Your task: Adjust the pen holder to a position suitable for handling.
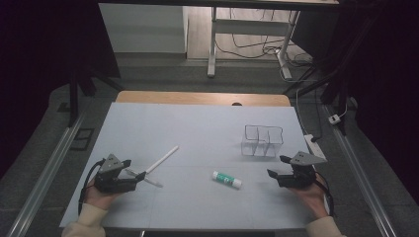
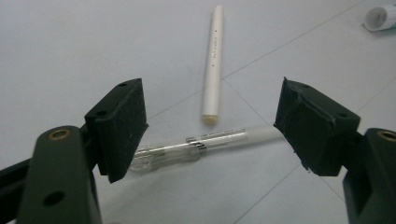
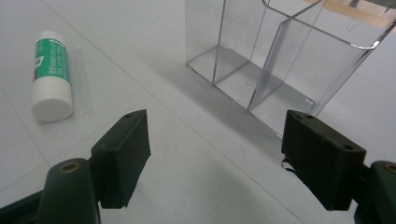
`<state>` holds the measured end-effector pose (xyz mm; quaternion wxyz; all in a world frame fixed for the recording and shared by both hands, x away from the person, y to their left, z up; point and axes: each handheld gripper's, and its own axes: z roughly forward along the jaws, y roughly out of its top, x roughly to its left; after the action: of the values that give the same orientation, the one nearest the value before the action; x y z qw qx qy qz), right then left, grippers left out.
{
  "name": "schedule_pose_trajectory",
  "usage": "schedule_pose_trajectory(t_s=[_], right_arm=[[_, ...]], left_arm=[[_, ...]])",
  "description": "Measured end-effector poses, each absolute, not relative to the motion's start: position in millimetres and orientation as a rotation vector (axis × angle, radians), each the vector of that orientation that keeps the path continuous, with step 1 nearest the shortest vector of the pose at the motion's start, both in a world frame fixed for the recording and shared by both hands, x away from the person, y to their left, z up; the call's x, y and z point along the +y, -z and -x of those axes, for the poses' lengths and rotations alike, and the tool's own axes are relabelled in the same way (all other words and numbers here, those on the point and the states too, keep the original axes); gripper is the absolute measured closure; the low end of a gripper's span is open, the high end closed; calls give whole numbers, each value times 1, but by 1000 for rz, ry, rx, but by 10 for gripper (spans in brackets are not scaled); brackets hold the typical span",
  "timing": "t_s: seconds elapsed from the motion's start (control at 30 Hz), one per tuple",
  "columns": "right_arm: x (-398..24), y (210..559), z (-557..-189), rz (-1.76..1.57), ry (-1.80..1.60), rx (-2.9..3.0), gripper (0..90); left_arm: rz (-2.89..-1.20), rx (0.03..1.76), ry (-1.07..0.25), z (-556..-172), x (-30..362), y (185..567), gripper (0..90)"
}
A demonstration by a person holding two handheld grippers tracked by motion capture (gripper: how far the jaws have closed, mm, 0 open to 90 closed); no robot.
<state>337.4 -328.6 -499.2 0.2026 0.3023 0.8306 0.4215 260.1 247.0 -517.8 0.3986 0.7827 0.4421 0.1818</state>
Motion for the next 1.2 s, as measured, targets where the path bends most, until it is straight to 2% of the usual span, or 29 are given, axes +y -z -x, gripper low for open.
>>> schedule_pose_trajectory(t_s=[1.2], right_arm=[[-329,495,-342,-899,-1148,2309,253]], left_arm=[[-1989,1108,-457,-260,247,519,251]])
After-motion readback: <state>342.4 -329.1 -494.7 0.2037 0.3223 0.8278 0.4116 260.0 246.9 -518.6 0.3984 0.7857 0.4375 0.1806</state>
